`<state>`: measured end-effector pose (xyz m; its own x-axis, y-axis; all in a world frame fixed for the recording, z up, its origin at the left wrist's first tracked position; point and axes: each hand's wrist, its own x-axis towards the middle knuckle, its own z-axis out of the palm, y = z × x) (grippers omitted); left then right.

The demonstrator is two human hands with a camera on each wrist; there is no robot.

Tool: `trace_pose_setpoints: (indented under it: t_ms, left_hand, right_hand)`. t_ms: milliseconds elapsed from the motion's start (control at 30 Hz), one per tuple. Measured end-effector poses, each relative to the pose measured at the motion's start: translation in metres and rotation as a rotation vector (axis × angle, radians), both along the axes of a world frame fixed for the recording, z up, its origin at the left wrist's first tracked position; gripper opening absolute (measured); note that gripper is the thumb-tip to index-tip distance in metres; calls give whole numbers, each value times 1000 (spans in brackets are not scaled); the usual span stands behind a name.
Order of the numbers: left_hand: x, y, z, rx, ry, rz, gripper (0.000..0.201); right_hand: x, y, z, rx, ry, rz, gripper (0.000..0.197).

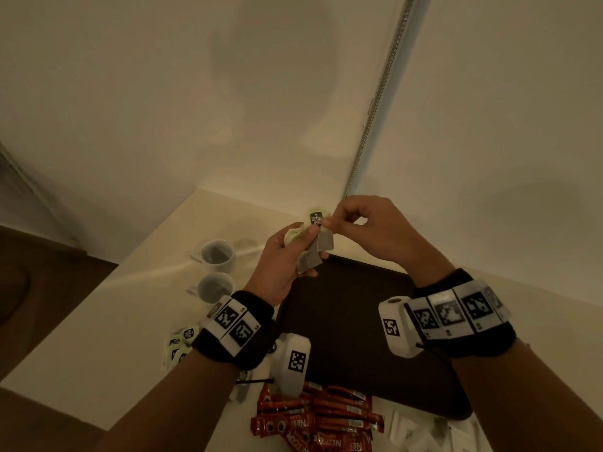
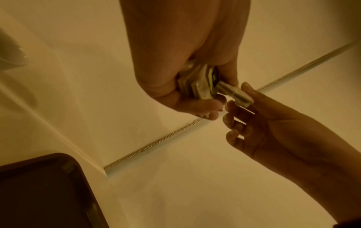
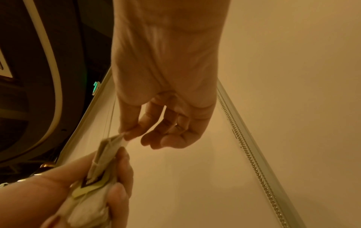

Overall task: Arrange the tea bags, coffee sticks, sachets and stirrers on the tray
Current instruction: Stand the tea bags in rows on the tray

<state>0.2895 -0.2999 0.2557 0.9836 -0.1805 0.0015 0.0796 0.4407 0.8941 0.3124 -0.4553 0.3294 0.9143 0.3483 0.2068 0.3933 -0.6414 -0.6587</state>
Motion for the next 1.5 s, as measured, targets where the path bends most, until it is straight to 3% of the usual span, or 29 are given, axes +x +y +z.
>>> trace_pose_setpoints:
  t_ms: [167, 300, 433, 567, 700, 933, 1167, 1300, 1500]
  left_hand:
    - [1, 0, 1, 19, -14, 2, 25]
    - [-1, -3, -1, 29, -16, -30, 29]
    - [0, -3, -5, 95, -10, -2, 20]
    - [-3, -2, -3, 81, -52, -76, 29]
    - [-4, -4, -1, -18, 33, -30, 29]
    - [-5, -7, -7, -102, 114, -57, 33]
    - [-3, -2, -16, -90, 184, -12, 31]
    - [8, 22, -25, -215, 317, 70, 24]
    - [20, 50, -26, -211, 316, 205, 29]
  right_hand:
    - [0, 3, -1, 52, -29, 14, 15]
    - [2, 4, -3, 128, -37, -40, 25]
    - [2, 5, -4, 203, 64, -17, 12]
    - [0, 7, -6, 242, 86, 12, 8]
    - [-2, 10, -2, 250, 51, 32, 14]
    - [4, 14, 4, 138, -97, -35, 3]
    - [16, 12, -4, 220, 48, -38, 5]
    - [45, -2, -30, 279, 153, -111, 7]
    - [95, -9, -123, 35, 311, -182, 14]
